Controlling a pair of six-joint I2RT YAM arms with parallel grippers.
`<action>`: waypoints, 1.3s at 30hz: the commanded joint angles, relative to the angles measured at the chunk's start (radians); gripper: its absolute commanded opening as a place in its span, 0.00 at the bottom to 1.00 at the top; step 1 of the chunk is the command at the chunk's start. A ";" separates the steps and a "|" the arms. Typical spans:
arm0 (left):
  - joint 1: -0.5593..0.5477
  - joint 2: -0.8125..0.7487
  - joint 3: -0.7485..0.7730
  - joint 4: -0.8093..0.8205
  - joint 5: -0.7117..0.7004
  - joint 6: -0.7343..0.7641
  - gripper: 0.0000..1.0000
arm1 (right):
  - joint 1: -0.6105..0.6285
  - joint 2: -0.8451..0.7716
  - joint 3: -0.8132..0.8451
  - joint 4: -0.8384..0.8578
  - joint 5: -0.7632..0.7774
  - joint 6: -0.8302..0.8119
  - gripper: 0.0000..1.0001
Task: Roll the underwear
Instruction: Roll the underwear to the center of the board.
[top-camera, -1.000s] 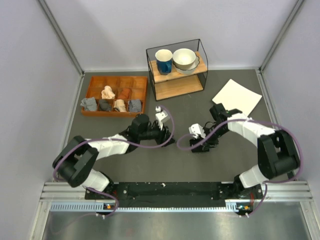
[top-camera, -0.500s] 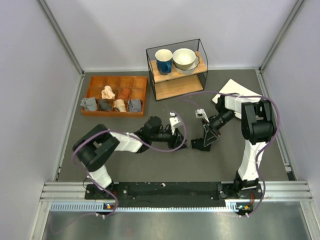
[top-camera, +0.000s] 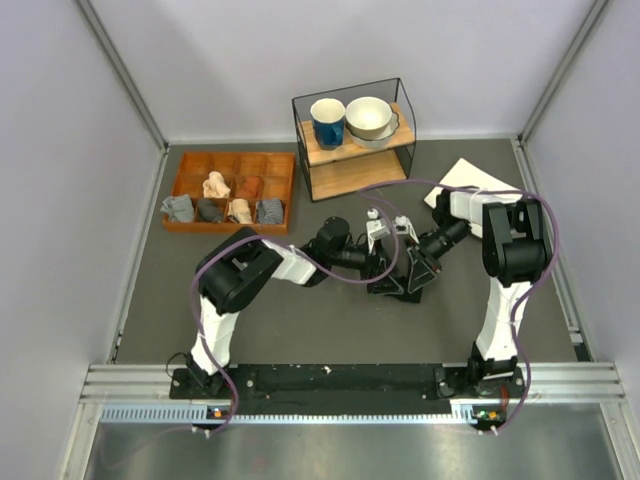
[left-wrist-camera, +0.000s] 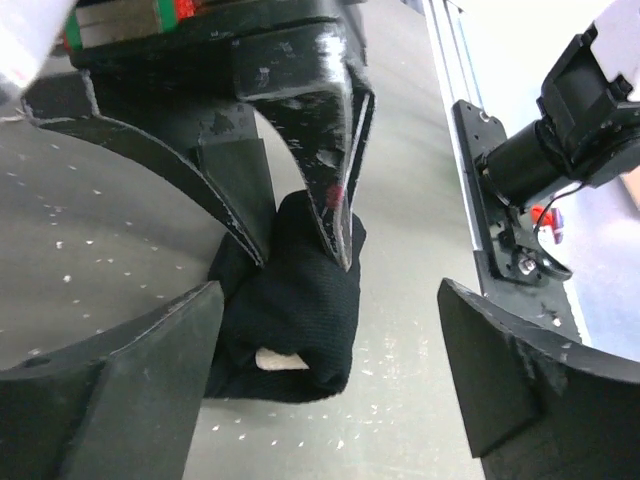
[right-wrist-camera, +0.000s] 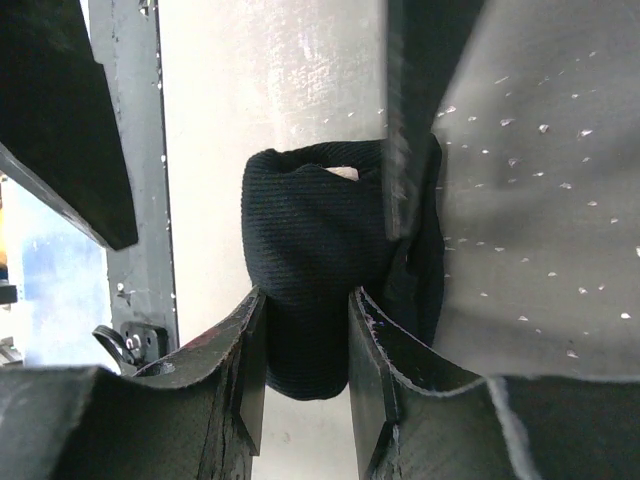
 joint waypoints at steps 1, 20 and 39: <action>-0.009 0.083 0.112 -0.030 0.095 -0.040 0.99 | -0.013 0.012 0.024 -0.080 0.044 -0.009 0.32; -0.032 0.109 0.232 -0.512 -0.067 0.135 0.99 | -0.014 -0.003 0.007 -0.060 0.064 -0.003 0.32; -0.004 -0.231 -0.167 -0.208 -0.317 0.041 0.99 | -0.013 -0.029 -0.017 -0.014 0.081 0.041 0.32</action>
